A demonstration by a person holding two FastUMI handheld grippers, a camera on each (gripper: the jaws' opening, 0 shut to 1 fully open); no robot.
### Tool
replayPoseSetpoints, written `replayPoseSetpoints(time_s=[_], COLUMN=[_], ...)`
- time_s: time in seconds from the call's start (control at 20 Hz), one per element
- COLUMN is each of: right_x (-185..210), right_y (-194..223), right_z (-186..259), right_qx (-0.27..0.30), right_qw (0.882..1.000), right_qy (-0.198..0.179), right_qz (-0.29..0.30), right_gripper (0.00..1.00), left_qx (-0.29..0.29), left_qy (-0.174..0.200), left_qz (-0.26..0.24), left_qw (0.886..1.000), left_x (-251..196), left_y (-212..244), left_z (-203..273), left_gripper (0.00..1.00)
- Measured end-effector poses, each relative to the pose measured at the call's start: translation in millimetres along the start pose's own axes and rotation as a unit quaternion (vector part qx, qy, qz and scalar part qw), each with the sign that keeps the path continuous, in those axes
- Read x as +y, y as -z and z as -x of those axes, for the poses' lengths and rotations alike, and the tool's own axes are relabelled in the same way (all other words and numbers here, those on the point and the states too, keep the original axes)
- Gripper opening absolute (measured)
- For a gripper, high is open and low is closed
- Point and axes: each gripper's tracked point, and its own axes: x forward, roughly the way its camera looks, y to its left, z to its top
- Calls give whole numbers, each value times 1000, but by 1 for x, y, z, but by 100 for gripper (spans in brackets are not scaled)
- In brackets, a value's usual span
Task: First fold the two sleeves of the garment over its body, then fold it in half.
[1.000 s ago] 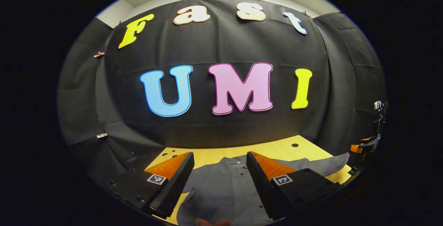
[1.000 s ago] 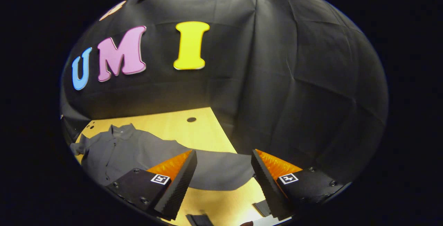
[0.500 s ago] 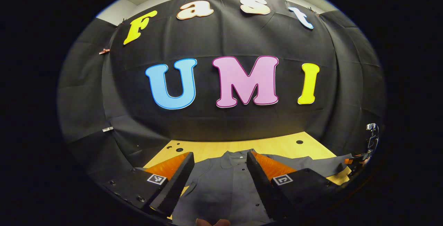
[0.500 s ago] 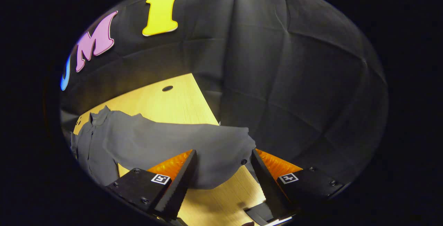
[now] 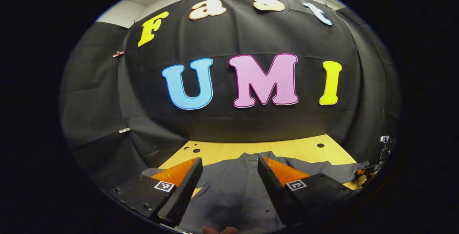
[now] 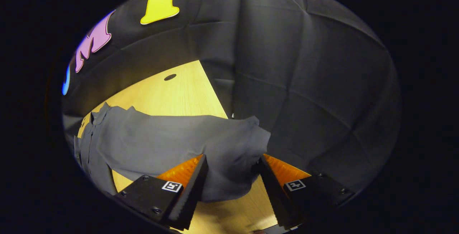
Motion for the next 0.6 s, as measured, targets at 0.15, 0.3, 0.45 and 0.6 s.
replayPoseSetpoints(time_s=[0.15, 0.3, 0.45, 0.6], right_x=[-10, -14, -11, -1], right_y=[-8, -9, -19, -39], right_z=[-6, -5, 2, 25], right_qx=[-6, -3, -15, -45], right_qw=[1000, 1000, 1000, 999], right_qy=[5, -4, -5, -21], right_qz=[-15, -20, 3, 11], right_gripper=[62, 22, 11, 11], left_qx=[1, 5, -2, -9], left_qy=[-17, -26, -34, -37], left_qz=[5, 9, 5, 5], left_qw=[1000, 1000, 999, 999], left_x=[12, 22, 34, 43], left_y=[2, 4, 1, 1], left_z=[5, 6, 4, 2], left_gripper=[97, 97, 97, 97])
